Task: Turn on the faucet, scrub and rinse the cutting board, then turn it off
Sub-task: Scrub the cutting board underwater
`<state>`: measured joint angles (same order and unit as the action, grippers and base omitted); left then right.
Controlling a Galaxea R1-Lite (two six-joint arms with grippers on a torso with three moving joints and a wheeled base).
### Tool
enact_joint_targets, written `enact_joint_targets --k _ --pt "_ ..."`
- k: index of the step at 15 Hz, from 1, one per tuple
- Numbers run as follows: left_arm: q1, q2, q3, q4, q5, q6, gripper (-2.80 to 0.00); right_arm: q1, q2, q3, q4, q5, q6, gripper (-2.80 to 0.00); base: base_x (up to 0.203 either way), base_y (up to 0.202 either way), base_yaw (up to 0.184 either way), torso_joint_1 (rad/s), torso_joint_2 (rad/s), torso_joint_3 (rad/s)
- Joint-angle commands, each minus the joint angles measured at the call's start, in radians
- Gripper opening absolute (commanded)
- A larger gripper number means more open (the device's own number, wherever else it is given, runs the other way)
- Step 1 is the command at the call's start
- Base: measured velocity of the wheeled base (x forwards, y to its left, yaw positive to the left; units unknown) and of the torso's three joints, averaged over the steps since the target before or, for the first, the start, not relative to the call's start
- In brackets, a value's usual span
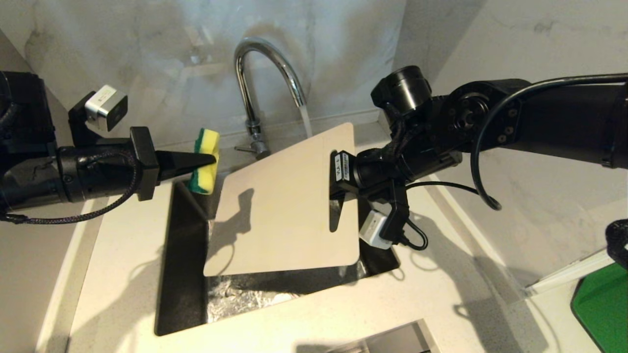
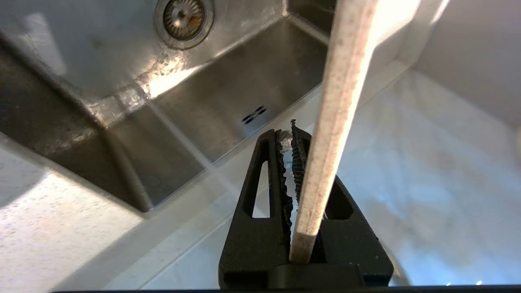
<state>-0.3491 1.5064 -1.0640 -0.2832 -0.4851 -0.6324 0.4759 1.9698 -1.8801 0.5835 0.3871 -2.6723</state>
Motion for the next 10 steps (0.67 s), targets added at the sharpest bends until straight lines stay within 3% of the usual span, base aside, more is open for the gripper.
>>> enact_joint_targets --k 1,4,10 --pt "-0.014 0.019 -0.015 -0.04 -0.015 0.0 -2.8 0.028 -0.035 0.006 0.002 0.003 -0.013 -2.8 0.0 0.0 0.0 0.0 0.0 0.0" --pt "-0.039 0.039 -0.061 -0.048 -0.078 0.001 -2.8 0.073 -0.047 0.007 0.002 0.003 0.007 -2.8 0.0 0.0 0.0 0.0 0.0 0.0" --pt "-0.068 0.187 -0.175 -0.087 -0.166 0.008 -2.8 0.073 -0.057 0.006 0.007 0.004 0.008 -2.8 0.0 0.0 0.0 0.0 0.0 0.0"
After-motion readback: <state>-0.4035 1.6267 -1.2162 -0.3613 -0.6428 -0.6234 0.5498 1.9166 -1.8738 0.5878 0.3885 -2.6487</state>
